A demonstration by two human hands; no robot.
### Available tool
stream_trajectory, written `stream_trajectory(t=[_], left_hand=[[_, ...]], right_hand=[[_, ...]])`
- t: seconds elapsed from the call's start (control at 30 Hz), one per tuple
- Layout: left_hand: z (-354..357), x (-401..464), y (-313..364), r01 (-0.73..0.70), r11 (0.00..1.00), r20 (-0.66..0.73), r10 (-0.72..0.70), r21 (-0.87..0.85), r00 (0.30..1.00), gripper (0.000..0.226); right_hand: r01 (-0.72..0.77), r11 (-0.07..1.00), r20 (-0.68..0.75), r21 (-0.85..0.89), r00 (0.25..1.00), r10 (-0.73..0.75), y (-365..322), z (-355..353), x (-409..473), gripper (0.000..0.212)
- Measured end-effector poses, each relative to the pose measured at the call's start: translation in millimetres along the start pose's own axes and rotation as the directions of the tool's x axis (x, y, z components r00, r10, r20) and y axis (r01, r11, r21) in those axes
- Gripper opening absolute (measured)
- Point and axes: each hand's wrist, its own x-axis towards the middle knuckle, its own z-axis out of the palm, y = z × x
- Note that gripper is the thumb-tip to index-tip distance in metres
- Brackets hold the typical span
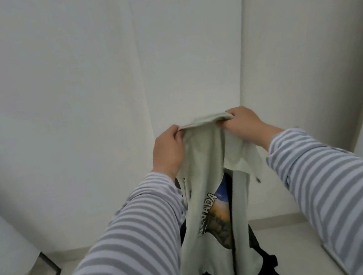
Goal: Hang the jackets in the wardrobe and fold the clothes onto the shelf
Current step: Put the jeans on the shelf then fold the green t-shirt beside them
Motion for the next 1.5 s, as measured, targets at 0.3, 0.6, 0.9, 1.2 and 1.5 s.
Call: stream_trajectory(t=[0.3, 0.6, 0.9, 1.2, 1.5], left_hand=[[1.8, 15.1, 40.8, -0.136, 0.985, 0.134, 0.15, -0.108, 0.98, 0.01], [-1.8, -29.6, -1.0, 0.024, 0.965, 0.328, -0.113, 0.262, 0.938, 0.025], [-13.5, -65.8, -43.7, 0.235, 0.807, 0.259, -0.426, 0.541, 0.867, 0.024], [-38.1, -28.2, -35.3, 0.508, 0.853, 0.02, -0.514, 0.124, 0.858, 0.022], [-55.8, 0.2, 1.2, 0.394, 0.916, -0.233, -0.4, -0.072, 0.887, 0.038]], right_hand=[[-0.011, 0.99, 0.207, 0.137, 0.978, -0.018, -9.3, 11.4, -18.0, 0.01], [0.114, 0.993, -0.048, -0.03, 0.992, -0.115, -28.1, -5.9, -2.2, 0.04], [0.085, 0.996, -0.327, -0.003, 0.941, -0.081, -30.4, -47.9, 10.2, 0.028], [-0.008, 1.0, -0.08, -0.02, 0.997, 0.007, -0.7, -51.0, -13.8, 0.033], [-0.091, 0.971, -0.089, 0.223, 0.99, 0.113, 35.2, -50.2, -13.8, 0.013]])
